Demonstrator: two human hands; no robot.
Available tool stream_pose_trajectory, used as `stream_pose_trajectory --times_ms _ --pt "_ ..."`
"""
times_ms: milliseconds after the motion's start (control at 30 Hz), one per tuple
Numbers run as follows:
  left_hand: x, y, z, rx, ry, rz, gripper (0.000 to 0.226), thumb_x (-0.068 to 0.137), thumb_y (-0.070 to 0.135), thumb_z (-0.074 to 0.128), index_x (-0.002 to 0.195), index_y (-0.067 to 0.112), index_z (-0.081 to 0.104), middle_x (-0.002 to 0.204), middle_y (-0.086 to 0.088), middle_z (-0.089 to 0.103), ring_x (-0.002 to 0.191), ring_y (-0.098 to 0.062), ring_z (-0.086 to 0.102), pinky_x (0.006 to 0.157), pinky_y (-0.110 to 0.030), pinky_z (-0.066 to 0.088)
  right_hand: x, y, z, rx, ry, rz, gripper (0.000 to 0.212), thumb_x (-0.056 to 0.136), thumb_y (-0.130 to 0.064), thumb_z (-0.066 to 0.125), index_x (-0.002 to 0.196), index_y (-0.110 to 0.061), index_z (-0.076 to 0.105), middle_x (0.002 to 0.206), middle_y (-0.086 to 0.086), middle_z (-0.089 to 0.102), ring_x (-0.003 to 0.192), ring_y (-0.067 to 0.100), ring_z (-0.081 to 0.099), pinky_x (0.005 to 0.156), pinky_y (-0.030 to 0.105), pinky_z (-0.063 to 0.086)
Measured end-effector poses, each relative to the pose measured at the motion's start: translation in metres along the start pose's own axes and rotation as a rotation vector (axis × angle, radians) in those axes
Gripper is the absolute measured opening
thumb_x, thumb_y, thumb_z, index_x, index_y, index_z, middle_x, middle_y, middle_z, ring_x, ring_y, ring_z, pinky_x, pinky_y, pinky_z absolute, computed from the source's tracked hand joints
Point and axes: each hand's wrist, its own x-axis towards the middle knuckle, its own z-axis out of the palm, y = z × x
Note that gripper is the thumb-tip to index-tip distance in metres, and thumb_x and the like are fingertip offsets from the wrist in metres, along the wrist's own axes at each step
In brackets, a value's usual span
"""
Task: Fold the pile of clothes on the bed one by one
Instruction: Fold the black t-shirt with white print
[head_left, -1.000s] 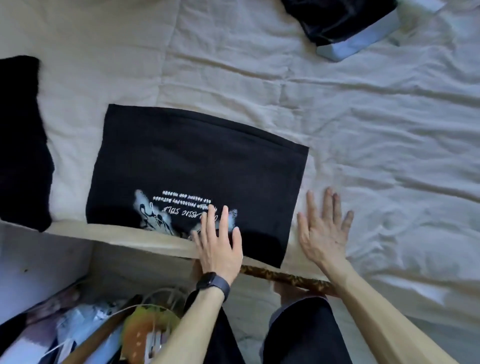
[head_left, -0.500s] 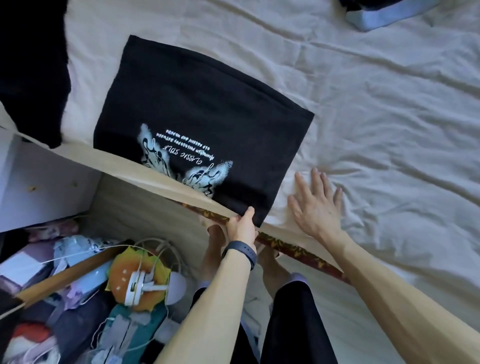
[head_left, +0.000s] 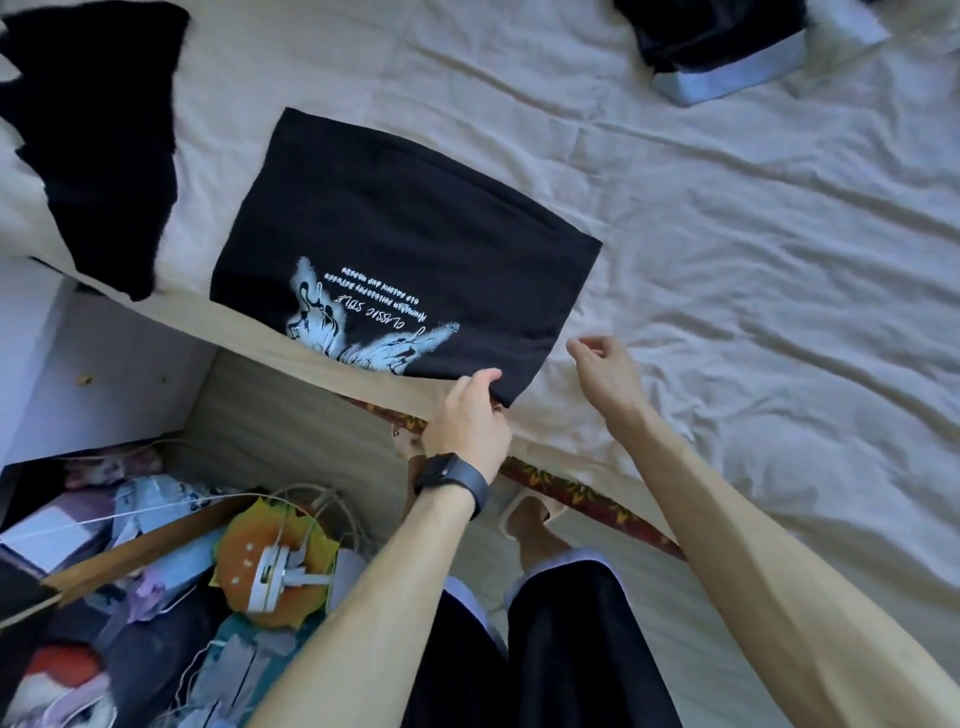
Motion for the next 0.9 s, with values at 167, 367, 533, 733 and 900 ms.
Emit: stream_pose_trajectory --times_ms 167,367,533,733,900 --pt "0.012 -0.007 -0.019 0.399 0.274 0.275 0.031 0.096 0.048 0.058 0.086 0.023 0.071 0.088 0.0 0.052 0.084 -0.026 0.053 0.062 -0.033 0.033 0.002 0.008 0.006 0.152 -0.057 0.06 0.024 0.095 -0.041 0.054 0.107 -0.022 0.061 0.116 -0.002 0.066 0.107 0.019 0.065 0.096 0.043 0.055" --pt "0.024 -0.01 -0.032 0.175 0.356 0.306 0.026 0.101 0.04 0.052 0.099 0.019 0.067 0.083 -0.002 0.067 0.08 -0.03 0.061 0.071 -0.036 0.038 0.005 0.004 0.014 0.435 -0.157 0.208 0.05 0.098 -0.048 0.058 0.127 -0.007 0.057 0.117 0.019 0.064 0.096 0.017 0.065 0.091 0.045 0.057" --pt "0.013 -0.008 -0.033 0.114 0.28 0.233 0.024 0.103 0.04 0.047 0.111 0.021 0.059 0.08 -0.002 0.068 0.078 -0.033 0.06 0.079 -0.036 0.036 0.026 -0.025 0.021 0.467 -0.246 0.152 0.048 0.095 -0.055 0.06 0.12 -0.014 0.06 0.106 0.001 0.066 0.081 0.012 0.068 0.065 0.026 0.054" --pt "0.004 -0.014 -0.032 0.106 0.217 0.235 0.021 0.103 0.038 0.047 0.109 0.021 0.057 0.074 0.001 0.066 0.067 -0.024 0.048 0.084 -0.035 0.037 0.056 -0.042 0.025 0.415 -0.108 0.111 0.007 0.092 -0.01 0.061 0.09 -0.014 0.056 0.096 0.005 0.059 0.084 0.019 0.061 0.08 0.036 0.061" --pt "0.005 -0.022 -0.038 0.05 0.091 0.193 0.014 0.099 0.037 0.049 0.104 0.026 0.055 0.082 0.003 0.07 0.079 -0.027 0.062 0.075 -0.038 0.05 0.06 -0.047 0.029 0.327 -0.033 0.055 0.011 0.081 -0.01 0.061 0.09 -0.014 0.058 0.089 0.004 0.062 0.074 0.02 0.058 0.065 0.035 0.055"
